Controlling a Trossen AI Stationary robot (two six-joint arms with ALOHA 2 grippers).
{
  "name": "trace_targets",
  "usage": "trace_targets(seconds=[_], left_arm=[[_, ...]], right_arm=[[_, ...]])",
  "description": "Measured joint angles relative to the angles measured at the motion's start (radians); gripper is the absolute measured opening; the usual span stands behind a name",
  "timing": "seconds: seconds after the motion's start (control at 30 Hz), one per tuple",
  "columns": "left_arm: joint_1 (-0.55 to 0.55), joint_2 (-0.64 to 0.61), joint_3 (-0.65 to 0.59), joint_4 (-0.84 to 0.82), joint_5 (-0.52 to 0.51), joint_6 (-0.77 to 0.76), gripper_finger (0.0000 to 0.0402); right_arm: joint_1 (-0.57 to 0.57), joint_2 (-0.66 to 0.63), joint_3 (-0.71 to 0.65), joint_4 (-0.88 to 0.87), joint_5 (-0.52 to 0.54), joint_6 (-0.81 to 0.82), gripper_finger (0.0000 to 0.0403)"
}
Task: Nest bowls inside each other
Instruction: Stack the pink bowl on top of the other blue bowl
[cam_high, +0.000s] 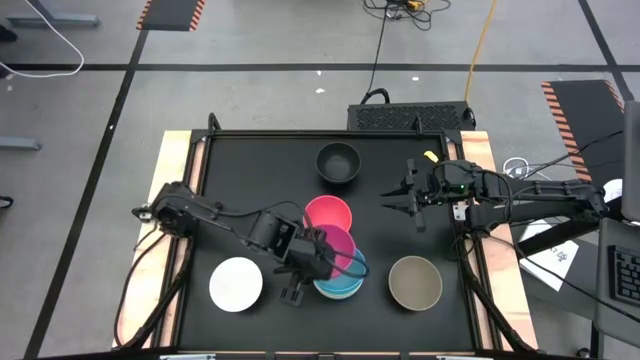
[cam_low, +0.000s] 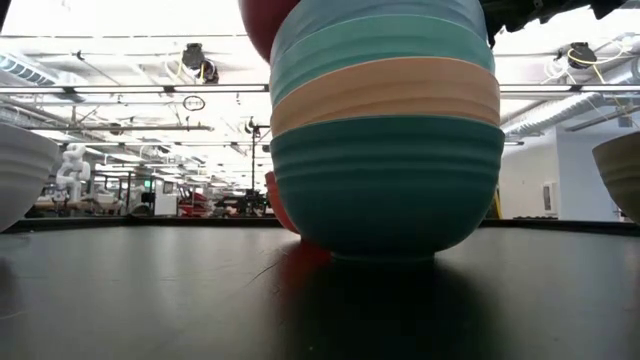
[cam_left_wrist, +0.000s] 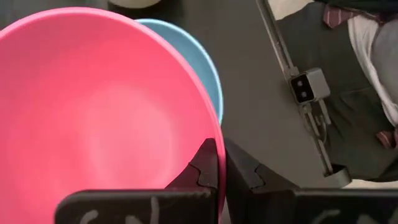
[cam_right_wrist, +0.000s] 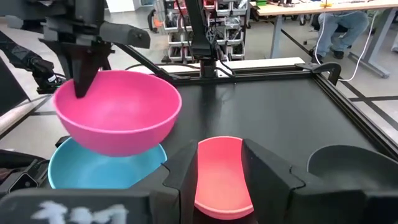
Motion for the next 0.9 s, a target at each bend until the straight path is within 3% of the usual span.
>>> trace_targets(seconds=[0.63, 0.9], left_arm=[[0.004, 0.004, 0.047, 0.086, 0.063, 0.053, 0.0005], [0.012, 0.072, 0.045, 0.092, 0.091, 0.085, 0.0005]], right_arm=[[0.0, 0.0, 0.0, -0.021, 0.0, 0.001, 0.0116], [0.0, 0.001, 0.0, -0.026, 0.0, 0.001, 0.0116]])
